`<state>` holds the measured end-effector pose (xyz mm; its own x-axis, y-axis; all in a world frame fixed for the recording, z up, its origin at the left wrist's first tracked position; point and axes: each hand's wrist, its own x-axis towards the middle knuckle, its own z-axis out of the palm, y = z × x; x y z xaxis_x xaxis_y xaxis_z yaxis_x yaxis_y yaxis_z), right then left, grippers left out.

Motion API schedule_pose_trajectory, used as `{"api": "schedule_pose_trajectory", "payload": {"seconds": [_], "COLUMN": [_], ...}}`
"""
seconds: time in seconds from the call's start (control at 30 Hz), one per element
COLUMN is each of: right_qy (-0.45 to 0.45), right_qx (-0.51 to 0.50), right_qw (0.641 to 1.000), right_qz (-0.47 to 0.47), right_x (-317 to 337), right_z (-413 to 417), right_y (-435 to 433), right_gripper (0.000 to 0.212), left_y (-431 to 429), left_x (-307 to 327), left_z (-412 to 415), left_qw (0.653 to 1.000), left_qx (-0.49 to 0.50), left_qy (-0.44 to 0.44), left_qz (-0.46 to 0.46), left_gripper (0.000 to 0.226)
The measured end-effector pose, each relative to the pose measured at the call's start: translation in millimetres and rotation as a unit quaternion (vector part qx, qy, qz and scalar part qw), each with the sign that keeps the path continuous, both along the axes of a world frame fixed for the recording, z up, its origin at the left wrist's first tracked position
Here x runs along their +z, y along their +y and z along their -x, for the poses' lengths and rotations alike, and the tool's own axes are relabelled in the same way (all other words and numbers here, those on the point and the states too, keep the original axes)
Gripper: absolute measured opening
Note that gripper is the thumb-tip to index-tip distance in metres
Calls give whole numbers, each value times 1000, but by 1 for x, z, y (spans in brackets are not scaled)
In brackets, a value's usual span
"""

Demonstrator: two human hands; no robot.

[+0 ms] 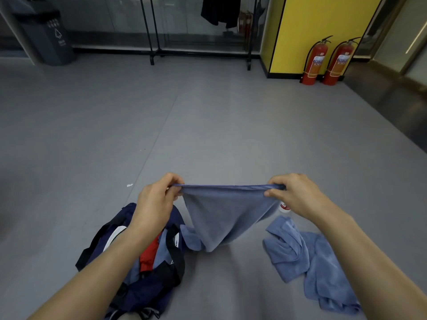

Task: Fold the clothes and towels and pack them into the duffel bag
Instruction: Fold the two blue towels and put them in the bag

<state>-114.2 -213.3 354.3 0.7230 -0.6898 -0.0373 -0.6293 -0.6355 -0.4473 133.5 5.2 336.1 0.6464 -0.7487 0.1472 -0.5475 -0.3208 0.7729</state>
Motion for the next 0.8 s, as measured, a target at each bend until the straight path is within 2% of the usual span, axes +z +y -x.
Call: {"api": "schedule_pose_trajectory", "payload": {"seconds": [0.17,0.27,0.37,0.43,0.57,0.67,0.8], "right_qy": [23,-8,-57,-83,-137,-165,-157], "right_qx": [-21,-36,-59,-72,-56,-25,2], "right_qw": [1000,997,989,982,965,956,958], "right_qz": [-5,66,126,155,216,240,241], "right_x": [-8,1,18,34,63,64,25], "right_z": [-24,-42,-60,-66,-58,-35,0], "right_y": [-42,-72,-96,-107,-115,-101,-70], "right_gripper": [19,14,15,15,15,14,6], "left_y": [-46,-85,-118,-136,-138,-116,-78], "left_x": [-8,-2,18,37,60,51,2], "left_z": [-36,-65,-80,-86,-91,-80,-56], "left_qw": [999,998,997,994,976,965,966], "left_qx": [33,48,53,54,53,23,3], "left_qy": [22,39,-11,-70,-183,-215,-220], "left_qz": [11,23,45,64,110,147,137], "left_gripper": [22,24,19,11,11,10,10]}}
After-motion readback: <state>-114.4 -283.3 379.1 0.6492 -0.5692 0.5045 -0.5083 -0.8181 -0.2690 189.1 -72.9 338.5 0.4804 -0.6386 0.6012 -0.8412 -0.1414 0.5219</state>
